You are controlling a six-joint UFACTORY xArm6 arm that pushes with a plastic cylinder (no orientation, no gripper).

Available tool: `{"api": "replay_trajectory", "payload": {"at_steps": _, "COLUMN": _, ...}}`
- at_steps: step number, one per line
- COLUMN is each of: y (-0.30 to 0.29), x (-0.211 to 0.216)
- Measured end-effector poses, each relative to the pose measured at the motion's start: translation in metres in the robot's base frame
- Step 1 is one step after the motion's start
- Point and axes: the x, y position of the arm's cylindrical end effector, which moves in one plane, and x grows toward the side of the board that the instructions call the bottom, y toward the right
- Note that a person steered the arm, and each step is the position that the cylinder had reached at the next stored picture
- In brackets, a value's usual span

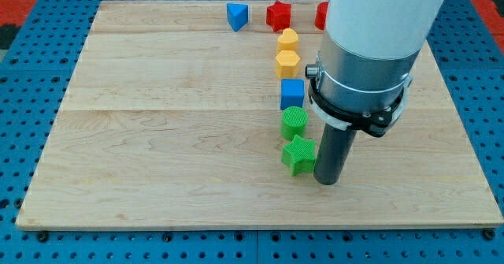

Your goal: Move your arm closer to the red circle

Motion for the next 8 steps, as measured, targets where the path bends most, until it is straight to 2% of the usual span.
{"api": "replay_trajectory", "payload": {"at_steps": 3, "y": -0.001, "x": 0.0}}
{"api": "replay_trajectory", "payload": {"at_steps": 5, "y": 0.111, "x": -0.051}}
{"api": "replay_trajectory", "payload": {"at_steps": 7, "y": 0.112, "x": -0.052}}
{"api": "replay_trajectory", "payload": {"at_steps": 8, "y": 0.118, "x": -0.068}}
